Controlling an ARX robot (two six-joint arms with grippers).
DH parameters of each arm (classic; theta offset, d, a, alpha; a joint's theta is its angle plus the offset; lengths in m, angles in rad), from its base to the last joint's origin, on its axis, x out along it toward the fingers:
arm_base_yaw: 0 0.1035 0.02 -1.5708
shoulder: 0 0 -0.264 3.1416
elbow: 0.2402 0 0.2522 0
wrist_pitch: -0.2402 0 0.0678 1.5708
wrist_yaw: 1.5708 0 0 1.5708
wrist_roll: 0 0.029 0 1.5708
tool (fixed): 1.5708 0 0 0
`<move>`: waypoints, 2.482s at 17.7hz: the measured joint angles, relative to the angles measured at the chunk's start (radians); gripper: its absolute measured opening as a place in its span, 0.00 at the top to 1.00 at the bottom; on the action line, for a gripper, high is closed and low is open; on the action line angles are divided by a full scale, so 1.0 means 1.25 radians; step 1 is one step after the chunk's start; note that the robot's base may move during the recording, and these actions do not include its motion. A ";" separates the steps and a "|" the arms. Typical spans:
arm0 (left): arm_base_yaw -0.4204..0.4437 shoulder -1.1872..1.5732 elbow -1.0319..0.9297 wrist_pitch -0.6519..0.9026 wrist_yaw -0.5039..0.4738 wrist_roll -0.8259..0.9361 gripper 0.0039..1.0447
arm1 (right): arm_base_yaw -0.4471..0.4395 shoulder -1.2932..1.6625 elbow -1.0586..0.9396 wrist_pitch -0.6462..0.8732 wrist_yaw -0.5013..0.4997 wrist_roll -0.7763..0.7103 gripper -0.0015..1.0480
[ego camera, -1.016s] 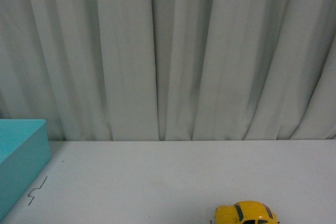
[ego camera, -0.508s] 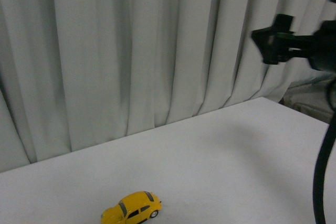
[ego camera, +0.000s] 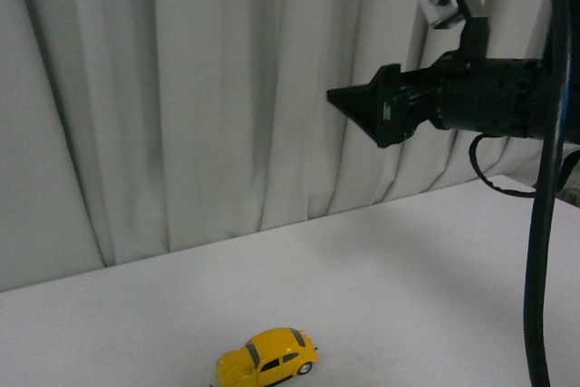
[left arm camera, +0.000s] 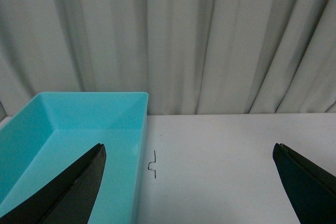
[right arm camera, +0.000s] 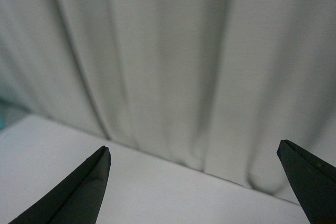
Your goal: Wind up and store yellow beetle toy
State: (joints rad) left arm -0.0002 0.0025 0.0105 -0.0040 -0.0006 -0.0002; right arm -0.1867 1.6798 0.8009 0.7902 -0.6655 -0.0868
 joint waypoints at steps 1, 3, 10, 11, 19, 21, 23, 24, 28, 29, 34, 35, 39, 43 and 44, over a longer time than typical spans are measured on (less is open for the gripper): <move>0.000 0.000 0.000 0.000 0.000 0.000 0.06 | 0.017 0.019 0.039 -0.074 -0.075 -0.057 0.06; 0.000 0.000 0.000 0.000 0.000 0.000 0.06 | 0.035 0.103 0.159 -0.360 -0.229 -0.304 0.06; 0.000 0.000 0.000 0.000 0.000 0.000 0.06 | 0.120 0.480 0.521 -1.180 -0.102 -1.291 0.06; 0.000 0.000 0.000 0.000 0.000 0.000 0.06 | 0.131 0.489 0.529 -1.168 -0.091 -1.289 0.06; 0.000 0.000 0.000 0.000 0.000 0.000 0.06 | 0.187 0.531 0.564 -1.112 -0.032 -1.204 0.06; 0.000 0.000 0.000 0.000 0.000 0.000 0.06 | 0.203 0.531 0.563 -1.094 -0.031 -1.180 0.06; 0.000 0.000 0.000 0.000 0.000 0.000 0.06 | 0.209 0.531 0.556 -1.089 -0.027 -1.175 0.11; 0.000 0.000 0.000 0.000 0.000 0.000 0.06 | 0.212 0.531 0.551 -1.085 -0.027 -1.169 0.18; 0.000 0.000 0.000 0.000 0.000 0.000 0.06 | 0.213 0.521 0.513 -1.064 -0.026 -1.149 0.59; 0.000 0.000 0.000 0.000 0.000 0.000 0.06 | 0.213 0.518 0.509 -1.061 -0.026 -1.145 0.60; 0.000 0.000 0.000 0.000 0.000 0.000 0.06 | 0.211 0.518 0.504 -1.057 -0.027 -1.144 0.60; 0.000 0.000 0.000 0.000 0.000 0.000 0.06 | 0.207 0.518 0.504 -1.057 -0.027 -1.144 0.60; 0.000 0.000 0.000 0.000 0.000 0.000 0.06 | 0.183 0.518 0.483 -1.041 -0.044 -1.151 0.60; 0.000 0.000 0.000 0.000 0.000 0.000 0.06 | 0.151 0.513 0.455 -1.035 -0.067 -1.174 0.60; 0.000 0.000 0.000 0.000 0.000 0.000 0.06 | 0.137 0.512 0.446 -1.035 -0.074 -1.183 0.60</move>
State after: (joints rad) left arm -0.0002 0.0025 0.0105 -0.0040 -0.0006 0.0002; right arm -0.0151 2.3196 1.3590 -0.5041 -0.7574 -1.5650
